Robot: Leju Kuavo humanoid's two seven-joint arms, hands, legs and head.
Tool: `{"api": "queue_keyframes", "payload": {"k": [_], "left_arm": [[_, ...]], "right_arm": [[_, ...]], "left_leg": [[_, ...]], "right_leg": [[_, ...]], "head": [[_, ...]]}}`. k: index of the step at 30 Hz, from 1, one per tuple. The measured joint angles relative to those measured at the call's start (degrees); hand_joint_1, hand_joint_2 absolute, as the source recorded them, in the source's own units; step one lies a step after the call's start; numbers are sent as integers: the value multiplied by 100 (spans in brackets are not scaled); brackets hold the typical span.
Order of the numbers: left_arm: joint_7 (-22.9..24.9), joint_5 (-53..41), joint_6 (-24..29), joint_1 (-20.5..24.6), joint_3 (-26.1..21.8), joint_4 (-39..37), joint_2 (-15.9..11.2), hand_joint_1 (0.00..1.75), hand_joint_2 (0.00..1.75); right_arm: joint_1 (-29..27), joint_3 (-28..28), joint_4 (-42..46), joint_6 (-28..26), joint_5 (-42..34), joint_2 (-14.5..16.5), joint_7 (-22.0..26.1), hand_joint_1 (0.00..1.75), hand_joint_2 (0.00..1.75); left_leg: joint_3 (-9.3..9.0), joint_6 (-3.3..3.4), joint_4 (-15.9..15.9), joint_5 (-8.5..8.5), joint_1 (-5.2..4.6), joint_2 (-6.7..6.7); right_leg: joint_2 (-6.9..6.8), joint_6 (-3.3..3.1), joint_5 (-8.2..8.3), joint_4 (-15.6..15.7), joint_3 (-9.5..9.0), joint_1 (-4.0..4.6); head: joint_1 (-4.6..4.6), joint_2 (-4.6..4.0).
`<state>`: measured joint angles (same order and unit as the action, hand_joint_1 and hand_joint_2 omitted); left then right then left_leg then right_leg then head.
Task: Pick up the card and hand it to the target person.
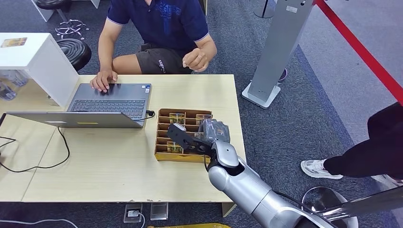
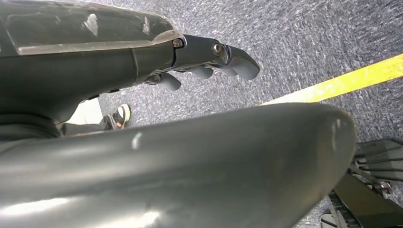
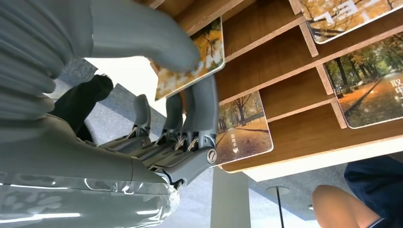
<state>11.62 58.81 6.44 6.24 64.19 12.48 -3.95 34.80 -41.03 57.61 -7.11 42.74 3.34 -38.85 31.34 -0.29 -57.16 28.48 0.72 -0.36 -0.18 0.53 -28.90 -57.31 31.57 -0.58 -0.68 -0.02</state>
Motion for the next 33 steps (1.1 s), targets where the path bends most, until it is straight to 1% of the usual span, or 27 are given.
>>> {"api": "queue_keyframes", "payload": {"k": [3,8,12,33], "left_arm": [[14,4,10,0,0,0,1,0,0],[23,38,24,0,0,0,1,0,0],[25,47,26,0,0,0,1,0,0],[-67,49,51,0,2,0,3,0,0]], "right_arm": [[-1,-2,0,1,-3,11,7,141,175],[0,-2,-1,1,-5,22,31,149,175],[4,-2,-2,-1,-10,22,58,161,175],[14,-2,-8,-21,-1,22,82,162,175]], "left_leg": [[0,0,0,0,0,0],[0,0,0,0,0,0],[0,0,0,0,0,0],[0,0,0,0,0,0]], "right_leg": [[0,0,0,0,0,0],[0,0,0,0,0,0],[0,0,0,0,0,0],[0,0,0,0,0,0]], "head": [[1,1],[1,1],[-1,0],[1,2]]}}
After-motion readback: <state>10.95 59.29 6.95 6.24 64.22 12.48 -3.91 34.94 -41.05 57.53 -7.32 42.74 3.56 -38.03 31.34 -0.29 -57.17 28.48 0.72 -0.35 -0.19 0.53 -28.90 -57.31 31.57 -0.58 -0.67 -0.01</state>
